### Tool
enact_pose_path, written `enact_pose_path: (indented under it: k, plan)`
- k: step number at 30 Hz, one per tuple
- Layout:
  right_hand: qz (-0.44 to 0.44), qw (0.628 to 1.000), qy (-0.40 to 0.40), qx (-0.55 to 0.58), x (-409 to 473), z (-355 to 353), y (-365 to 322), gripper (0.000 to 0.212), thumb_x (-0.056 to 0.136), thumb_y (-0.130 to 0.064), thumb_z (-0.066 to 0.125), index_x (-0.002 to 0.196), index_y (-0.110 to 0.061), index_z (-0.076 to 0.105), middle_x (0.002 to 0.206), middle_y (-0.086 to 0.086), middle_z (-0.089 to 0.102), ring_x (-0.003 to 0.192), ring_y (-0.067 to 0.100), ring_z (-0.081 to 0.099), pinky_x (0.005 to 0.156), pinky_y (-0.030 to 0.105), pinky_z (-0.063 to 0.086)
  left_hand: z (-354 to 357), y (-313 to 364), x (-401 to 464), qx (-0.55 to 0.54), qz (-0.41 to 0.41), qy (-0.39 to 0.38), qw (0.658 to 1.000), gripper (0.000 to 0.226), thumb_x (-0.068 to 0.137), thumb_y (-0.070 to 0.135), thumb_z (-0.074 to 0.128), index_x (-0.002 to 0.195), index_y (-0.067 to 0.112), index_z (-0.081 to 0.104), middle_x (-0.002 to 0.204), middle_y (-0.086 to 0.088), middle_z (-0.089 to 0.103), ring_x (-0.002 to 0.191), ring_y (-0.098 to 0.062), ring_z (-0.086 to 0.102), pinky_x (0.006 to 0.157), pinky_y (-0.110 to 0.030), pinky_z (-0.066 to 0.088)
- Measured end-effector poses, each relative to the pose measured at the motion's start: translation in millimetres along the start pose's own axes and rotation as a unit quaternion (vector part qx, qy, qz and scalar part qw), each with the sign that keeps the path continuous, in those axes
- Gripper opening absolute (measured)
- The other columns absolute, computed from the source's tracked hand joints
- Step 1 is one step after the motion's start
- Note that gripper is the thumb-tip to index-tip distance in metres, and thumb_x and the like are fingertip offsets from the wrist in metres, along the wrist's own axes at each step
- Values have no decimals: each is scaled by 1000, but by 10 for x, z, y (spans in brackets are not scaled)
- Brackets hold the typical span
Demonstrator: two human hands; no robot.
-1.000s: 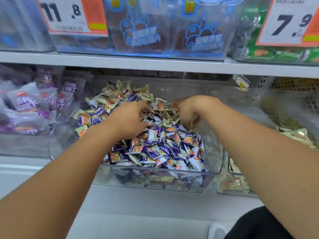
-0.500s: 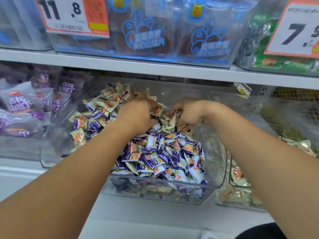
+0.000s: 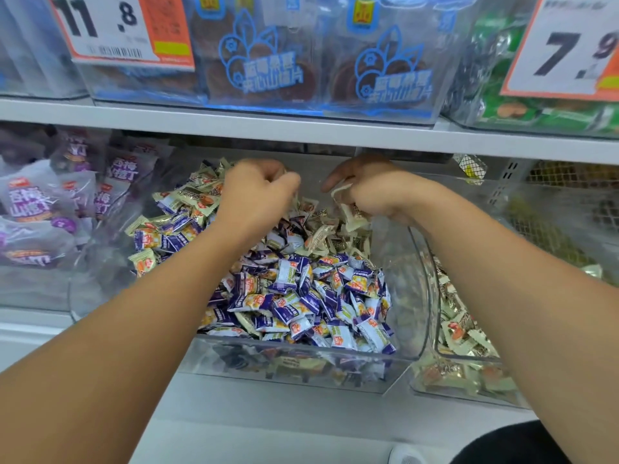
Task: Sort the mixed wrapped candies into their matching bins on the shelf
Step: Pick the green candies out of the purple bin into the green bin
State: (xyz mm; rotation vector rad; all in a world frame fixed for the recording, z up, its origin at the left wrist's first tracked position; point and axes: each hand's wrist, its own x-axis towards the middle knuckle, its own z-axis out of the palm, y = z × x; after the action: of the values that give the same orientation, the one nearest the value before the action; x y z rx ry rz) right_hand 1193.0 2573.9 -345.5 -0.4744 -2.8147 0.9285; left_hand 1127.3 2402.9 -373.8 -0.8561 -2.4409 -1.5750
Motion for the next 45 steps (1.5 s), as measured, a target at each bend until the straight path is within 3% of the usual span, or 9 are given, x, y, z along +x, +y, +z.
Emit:
enact_pose_path:
  k: [4, 10, 12, 18, 21, 25, 30, 38, 45]
  plan:
    - [45, 998, -52, -2, -17, 114, 5, 36, 99, 2, 39, 116, -13, 67, 112, 6, 56, 73, 20, 61, 51, 26, 49, -2, 67, -23, -53, -35, -23, 998, 23, 91, 14, 52, 86, -8, 53, 65, -17, 55, 50, -17, 56, 50, -36, 48]
    - [8, 959, -49, -279, 15, 82, -49, 29, 87, -31, 73, 109, -12, 70, 114, 7, 68, 100, 27, 66, 90, 40, 56, 155, -32, -92, 321, 35, -210, 923, 62, 71, 69, 70, 111, 22, 63, 84, 1, 62, 83, -20, 63, 69, -33, 52]
    - [17, 950, -60, -306, 36, 78, -30, 23, 90, -22, 69, 110, -12, 70, 117, 8, 68, 100, 28, 66, 89, 41, 57, 172, -40, -96, 354, 46, -218, 908, 48, 78, 62, 69, 99, 19, 71, 91, 0, 67, 87, -24, 65, 77, -38, 56]
    - [-2, 972, -127, -197, 36, 173, -107, 35, 97, -36, 60, 130, -27, 59, 104, 1, 67, 79, 22, 65, 65, 31, 57, 35, -19, -54, 247, 4, -179, 952, 28, 91, 37, 57, 85, 11, 65, 78, -9, 65, 67, -24, 59, 54, -29, 42]
    - [-16, 946, -201, -253, 62, 298, -122, 48, 97, -43, 56, 143, -38, 45, 123, 0, 60, 98, 28, 67, 80, 40, 61, -89, -59, -93, 227, 17, -144, 963, 23, 96, 28, 49, 93, 9, 61, 80, -12, 65, 62, -24, 56, 52, -30, 41]
    - [-34, 946, -190, -259, 92, 310, -95, 32, 91, -44, 66, 120, -31, 64, 121, -3, 61, 99, 22, 62, 87, 38, 57, -191, -181, -145, 220, 53, -145, 963, 42, 96, 23, 44, 138, 20, 45, 88, -10, 67, 65, -24, 61, 59, -36, 50]
    - [14, 981, -157, -112, 55, 175, -38, 22, 87, -47, 71, 92, -27, 64, 77, 0, 59, 63, 18, 52, 59, 28, 46, -202, -235, -152, 208, 59, -165, 962, 17, 94, 23, 49, 100, 29, 64, 86, 0, 70, 76, -25, 63, 68, -37, 53]
    - [32, 974, -61, -214, -25, 63, -125, 45, 79, -52, 75, 62, -16, 53, 58, -1, 54, 50, 18, 51, 53, 24, 41, -45, -99, -131, 235, 83, -220, 943, 8, 78, 25, 73, 81, 24, 65, 79, 10, 62, 73, -14, 59, 66, -33, 51]
    - [-13, 954, -174, -242, -46, 234, -125, 37, 88, -39, 71, 117, -17, 68, 96, 2, 68, 83, 21, 65, 73, 30, 57, 54, -98, -26, 250, 68, -218, 941, 7, 90, 24, 61, 95, 24, 56, 94, -6, 65, 77, -26, 62, 68, -41, 55]
